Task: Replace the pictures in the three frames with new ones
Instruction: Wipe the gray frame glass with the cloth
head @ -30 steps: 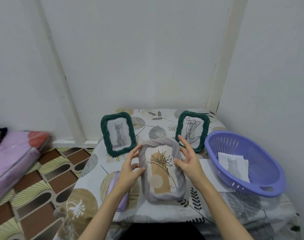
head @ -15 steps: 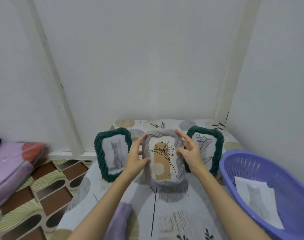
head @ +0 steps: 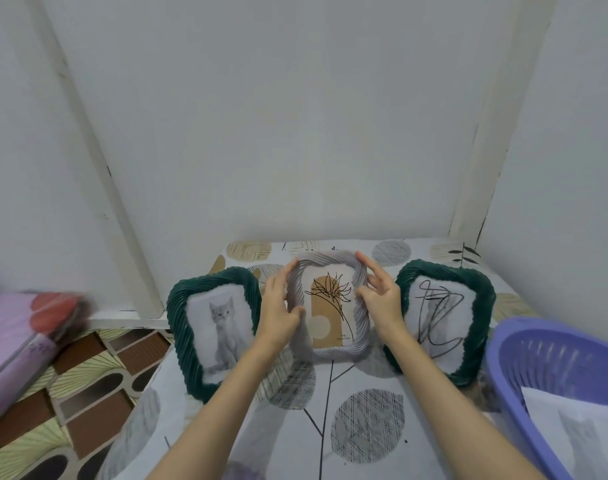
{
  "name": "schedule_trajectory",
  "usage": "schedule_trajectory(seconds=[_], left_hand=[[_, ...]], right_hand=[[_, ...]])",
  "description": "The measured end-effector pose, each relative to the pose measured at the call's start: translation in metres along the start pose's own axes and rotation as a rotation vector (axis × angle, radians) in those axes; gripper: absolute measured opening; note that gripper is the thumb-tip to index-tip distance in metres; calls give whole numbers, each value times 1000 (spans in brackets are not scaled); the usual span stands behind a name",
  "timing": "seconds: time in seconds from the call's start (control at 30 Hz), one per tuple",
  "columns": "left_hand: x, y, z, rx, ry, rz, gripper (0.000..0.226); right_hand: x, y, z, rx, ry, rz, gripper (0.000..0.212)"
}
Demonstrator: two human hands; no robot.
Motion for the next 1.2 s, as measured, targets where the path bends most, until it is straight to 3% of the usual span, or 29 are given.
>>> schedule_trajectory(seconds=[0.2,0.33,0.53,1.03,1.13,1.2], left_hand=[[-27,3,4,-49,-50,59,100],[-52,8,19,-50,-94,67,107],[-62,4,24,-56,-159,33,103],[-74,0,20,-6,-164,66,98],[-78,0,18,59,-187,32,94],[-83,-5,5,176,-98,-78,81]], right_hand=[[-28,4,2,-361,-142,123,80],[-51,0,-8,-520,-120,149,95],[-72,-10,-28,-512,-6,167,99],[-81,-14,-21,-496,-15,205,103],[-84,-26,-15,-552,-25,173,97],[-87,-42,3,-626,-73,119,85]])
Point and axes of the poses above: each hand's wrist, its own x-axis towards the middle knuckle, its own y-axis out of the palm, z = x × y, the point moved 9 cm from there along x, towards the middle knuckle, and after that the axes turned 8 degrees about -z, right-handed, at the moved point
